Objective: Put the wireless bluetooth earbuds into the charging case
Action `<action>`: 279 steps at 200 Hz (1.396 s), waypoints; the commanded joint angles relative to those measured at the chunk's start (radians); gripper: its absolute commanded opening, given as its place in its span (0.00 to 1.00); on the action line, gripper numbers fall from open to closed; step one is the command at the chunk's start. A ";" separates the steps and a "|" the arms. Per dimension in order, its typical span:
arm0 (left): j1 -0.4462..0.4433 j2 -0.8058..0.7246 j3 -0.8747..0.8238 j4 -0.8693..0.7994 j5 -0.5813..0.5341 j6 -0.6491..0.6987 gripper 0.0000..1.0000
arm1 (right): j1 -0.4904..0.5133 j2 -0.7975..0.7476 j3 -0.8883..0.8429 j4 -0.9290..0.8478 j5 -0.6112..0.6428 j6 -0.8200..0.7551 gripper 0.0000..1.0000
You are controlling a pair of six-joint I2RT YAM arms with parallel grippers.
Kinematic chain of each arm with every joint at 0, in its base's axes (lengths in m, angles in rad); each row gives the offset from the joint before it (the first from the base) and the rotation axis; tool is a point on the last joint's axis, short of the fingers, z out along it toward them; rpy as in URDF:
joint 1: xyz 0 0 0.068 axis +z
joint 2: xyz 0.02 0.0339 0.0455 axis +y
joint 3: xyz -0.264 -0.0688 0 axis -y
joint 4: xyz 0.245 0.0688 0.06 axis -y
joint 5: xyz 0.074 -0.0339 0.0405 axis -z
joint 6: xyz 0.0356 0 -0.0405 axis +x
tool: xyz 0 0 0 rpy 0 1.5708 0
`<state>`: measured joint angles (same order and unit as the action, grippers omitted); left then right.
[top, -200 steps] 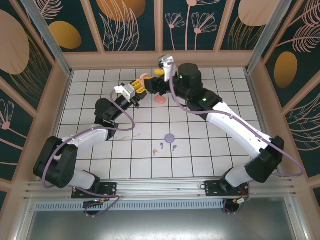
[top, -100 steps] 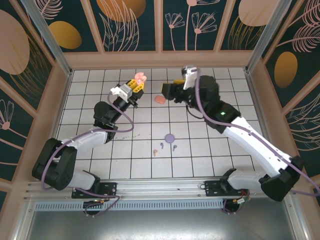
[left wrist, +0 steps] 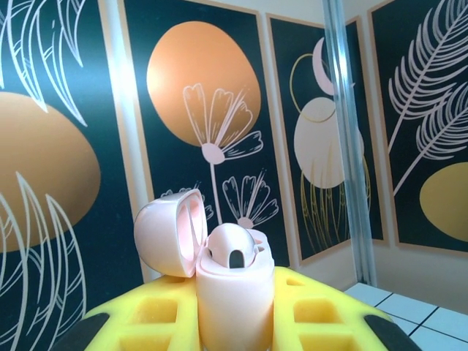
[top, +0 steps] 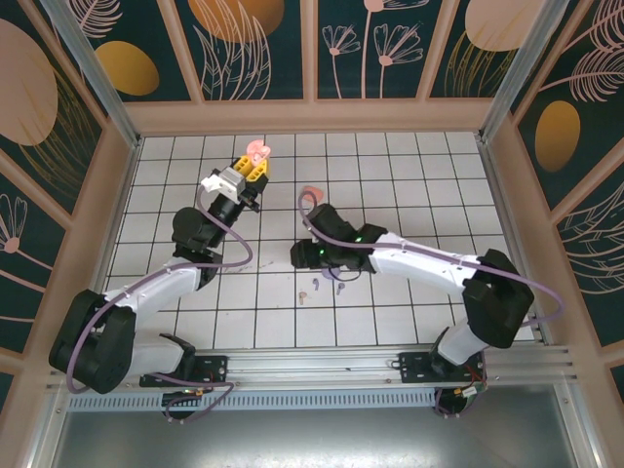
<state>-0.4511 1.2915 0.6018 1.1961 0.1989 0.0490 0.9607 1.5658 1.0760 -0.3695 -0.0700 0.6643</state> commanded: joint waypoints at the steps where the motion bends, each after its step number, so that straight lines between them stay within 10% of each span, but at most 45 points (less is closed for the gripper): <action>1: -0.004 -0.017 -0.017 0.003 -0.044 0.014 0.00 | 0.047 0.053 0.009 -0.073 0.034 0.163 0.47; 279: 0.000 -0.054 -0.140 0.138 -0.160 0.047 0.00 | 0.160 0.388 0.284 -0.397 0.113 0.372 0.39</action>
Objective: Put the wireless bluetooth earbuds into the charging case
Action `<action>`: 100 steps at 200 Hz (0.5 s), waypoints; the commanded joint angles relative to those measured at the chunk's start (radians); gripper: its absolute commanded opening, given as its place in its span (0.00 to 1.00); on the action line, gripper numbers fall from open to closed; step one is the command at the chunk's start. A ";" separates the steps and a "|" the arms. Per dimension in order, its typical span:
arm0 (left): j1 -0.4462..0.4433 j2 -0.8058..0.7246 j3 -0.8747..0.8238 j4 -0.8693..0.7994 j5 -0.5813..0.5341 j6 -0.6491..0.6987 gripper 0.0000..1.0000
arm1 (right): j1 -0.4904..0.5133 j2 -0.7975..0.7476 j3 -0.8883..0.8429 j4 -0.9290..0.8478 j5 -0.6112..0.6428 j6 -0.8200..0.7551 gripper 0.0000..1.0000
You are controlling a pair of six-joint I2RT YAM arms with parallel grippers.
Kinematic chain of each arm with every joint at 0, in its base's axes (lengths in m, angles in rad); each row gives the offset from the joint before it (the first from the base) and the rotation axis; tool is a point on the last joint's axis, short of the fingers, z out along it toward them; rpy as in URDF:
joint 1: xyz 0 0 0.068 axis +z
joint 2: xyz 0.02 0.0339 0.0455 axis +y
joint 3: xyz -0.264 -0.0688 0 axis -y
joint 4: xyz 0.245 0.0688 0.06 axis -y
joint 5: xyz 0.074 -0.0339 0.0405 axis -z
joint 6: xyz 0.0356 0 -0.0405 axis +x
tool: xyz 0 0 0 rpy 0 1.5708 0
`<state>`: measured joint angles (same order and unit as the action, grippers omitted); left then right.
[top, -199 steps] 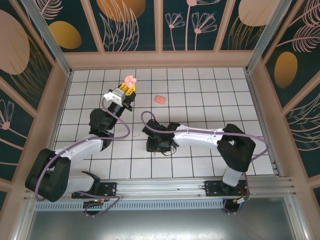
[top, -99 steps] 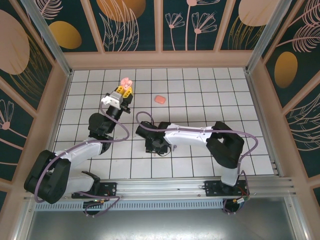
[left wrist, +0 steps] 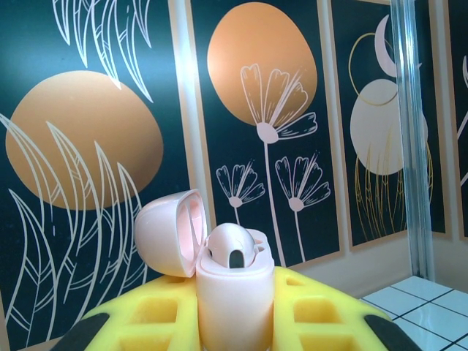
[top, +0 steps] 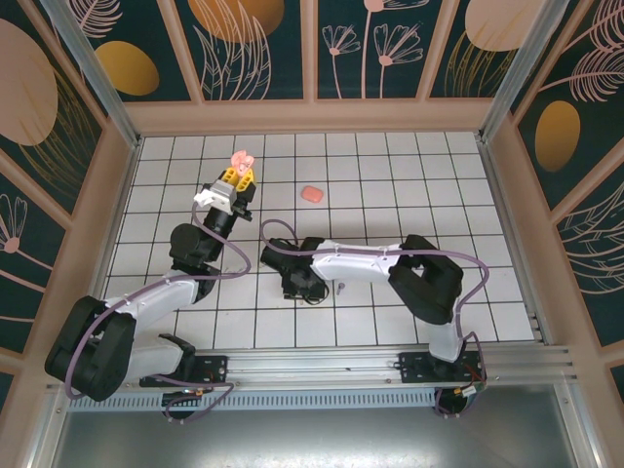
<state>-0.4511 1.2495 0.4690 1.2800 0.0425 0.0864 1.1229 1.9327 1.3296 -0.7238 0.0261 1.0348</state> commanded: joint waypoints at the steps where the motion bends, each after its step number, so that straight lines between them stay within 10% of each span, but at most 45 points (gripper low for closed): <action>1: 0.000 -0.012 -0.007 0.054 -0.004 0.009 0.00 | -0.003 0.021 0.030 -0.043 0.017 0.002 0.39; 100: 0.000 -0.009 -0.009 0.058 0.002 0.006 0.00 | -0.018 0.064 0.043 -0.036 0.017 -0.029 0.36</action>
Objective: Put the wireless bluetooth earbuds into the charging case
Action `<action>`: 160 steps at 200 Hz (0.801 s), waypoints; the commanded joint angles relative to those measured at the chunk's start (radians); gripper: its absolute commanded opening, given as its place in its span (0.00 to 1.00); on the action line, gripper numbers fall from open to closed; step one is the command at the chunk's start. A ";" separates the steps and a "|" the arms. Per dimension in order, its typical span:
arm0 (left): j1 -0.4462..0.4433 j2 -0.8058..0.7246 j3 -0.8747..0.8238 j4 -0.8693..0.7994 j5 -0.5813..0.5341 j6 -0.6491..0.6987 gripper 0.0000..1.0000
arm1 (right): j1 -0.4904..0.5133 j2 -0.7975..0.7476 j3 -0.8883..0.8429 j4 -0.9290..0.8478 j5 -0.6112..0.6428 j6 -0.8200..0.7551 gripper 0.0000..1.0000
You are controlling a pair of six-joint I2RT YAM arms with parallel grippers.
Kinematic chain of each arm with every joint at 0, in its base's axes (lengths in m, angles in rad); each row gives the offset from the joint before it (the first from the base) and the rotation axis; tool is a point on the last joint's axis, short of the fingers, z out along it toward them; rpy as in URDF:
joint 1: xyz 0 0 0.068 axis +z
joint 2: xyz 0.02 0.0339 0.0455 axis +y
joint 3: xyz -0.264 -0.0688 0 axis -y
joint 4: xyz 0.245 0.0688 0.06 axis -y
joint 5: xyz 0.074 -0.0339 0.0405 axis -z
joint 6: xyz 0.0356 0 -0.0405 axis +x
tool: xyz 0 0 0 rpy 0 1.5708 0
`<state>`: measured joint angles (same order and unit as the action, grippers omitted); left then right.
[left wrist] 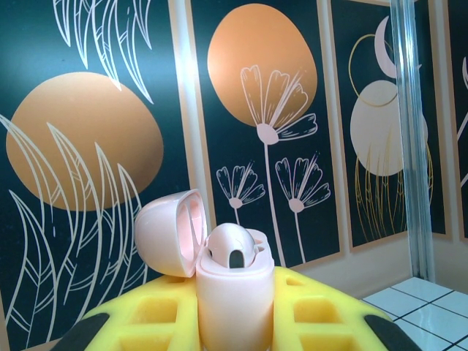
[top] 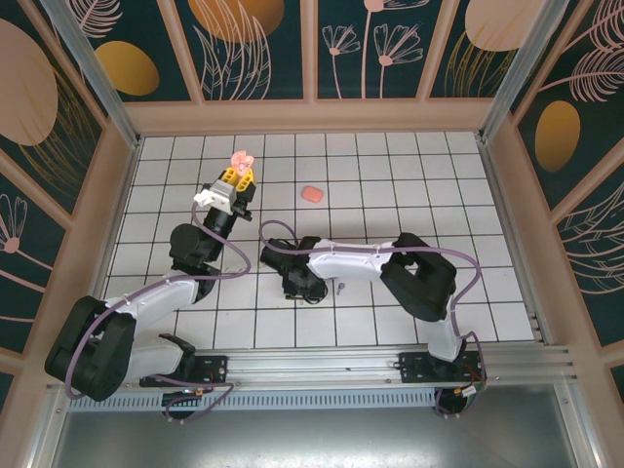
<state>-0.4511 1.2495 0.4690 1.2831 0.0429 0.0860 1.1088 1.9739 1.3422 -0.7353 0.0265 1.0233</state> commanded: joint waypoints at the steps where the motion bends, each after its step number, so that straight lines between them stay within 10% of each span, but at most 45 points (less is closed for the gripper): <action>1: 0.000 -0.009 -0.009 0.055 0.001 0.007 0.00 | -0.004 0.023 0.030 -0.024 0.016 -0.018 0.36; 160: 0.000 0.005 0.005 0.052 0.013 -0.014 0.00 | -0.004 0.030 0.032 0.006 0.017 -0.035 0.21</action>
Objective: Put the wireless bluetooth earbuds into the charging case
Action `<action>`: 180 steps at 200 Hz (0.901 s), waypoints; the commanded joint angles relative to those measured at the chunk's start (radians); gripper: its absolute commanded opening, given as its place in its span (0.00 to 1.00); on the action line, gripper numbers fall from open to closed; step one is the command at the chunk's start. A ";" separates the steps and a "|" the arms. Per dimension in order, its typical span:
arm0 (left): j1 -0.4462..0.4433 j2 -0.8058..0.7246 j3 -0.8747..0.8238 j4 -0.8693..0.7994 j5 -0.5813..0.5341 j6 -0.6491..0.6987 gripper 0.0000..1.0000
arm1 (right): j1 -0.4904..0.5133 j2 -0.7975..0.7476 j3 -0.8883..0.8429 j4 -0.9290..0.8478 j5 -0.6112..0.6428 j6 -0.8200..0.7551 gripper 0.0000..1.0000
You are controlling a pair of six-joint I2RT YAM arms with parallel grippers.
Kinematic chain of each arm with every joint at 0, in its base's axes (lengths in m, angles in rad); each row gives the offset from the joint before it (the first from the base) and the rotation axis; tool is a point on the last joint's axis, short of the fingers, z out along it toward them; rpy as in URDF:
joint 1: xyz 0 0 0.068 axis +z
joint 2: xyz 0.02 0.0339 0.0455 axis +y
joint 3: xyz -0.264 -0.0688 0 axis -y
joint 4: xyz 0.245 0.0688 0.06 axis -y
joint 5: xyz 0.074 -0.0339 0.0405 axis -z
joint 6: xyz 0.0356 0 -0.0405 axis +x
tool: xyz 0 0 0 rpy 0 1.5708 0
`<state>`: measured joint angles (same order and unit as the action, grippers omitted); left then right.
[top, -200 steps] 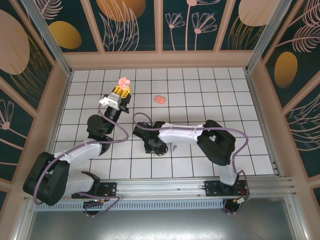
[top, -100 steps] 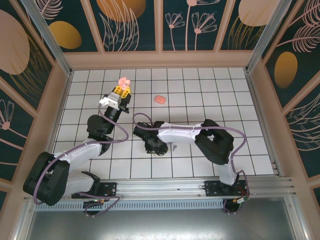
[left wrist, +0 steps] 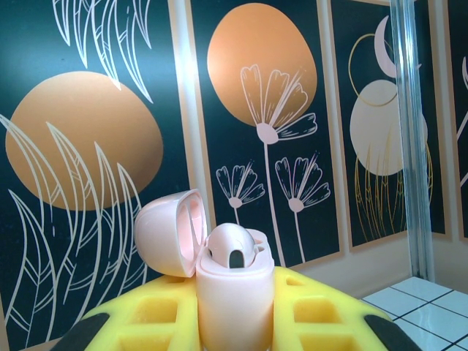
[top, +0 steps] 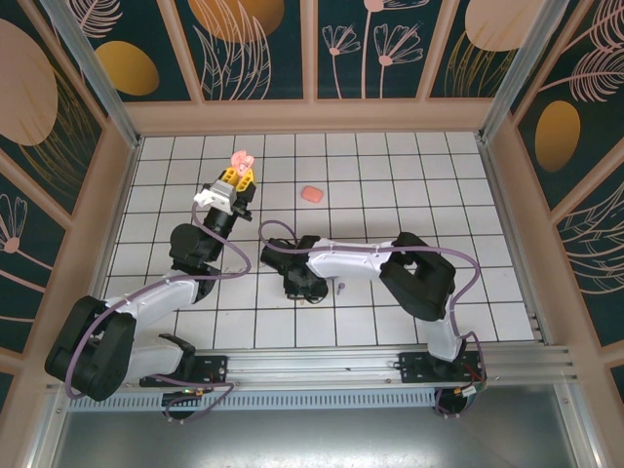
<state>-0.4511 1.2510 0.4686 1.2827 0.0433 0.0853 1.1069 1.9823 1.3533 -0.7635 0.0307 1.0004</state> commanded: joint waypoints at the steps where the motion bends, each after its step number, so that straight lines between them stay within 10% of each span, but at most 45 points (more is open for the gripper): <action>1: 0.000 0.003 0.005 0.052 0.013 -0.013 0.00 | -0.002 0.020 0.020 0.035 0.012 -0.012 0.21; 180: 0.000 -0.017 0.107 -0.052 0.039 -0.036 0.00 | -0.148 -0.353 -0.092 0.174 0.198 -0.133 0.19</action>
<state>-0.4511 1.2552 0.5377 1.2476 0.0696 0.0574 1.0199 1.7187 1.2736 -0.6426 0.1654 0.9520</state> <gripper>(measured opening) 0.204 0.195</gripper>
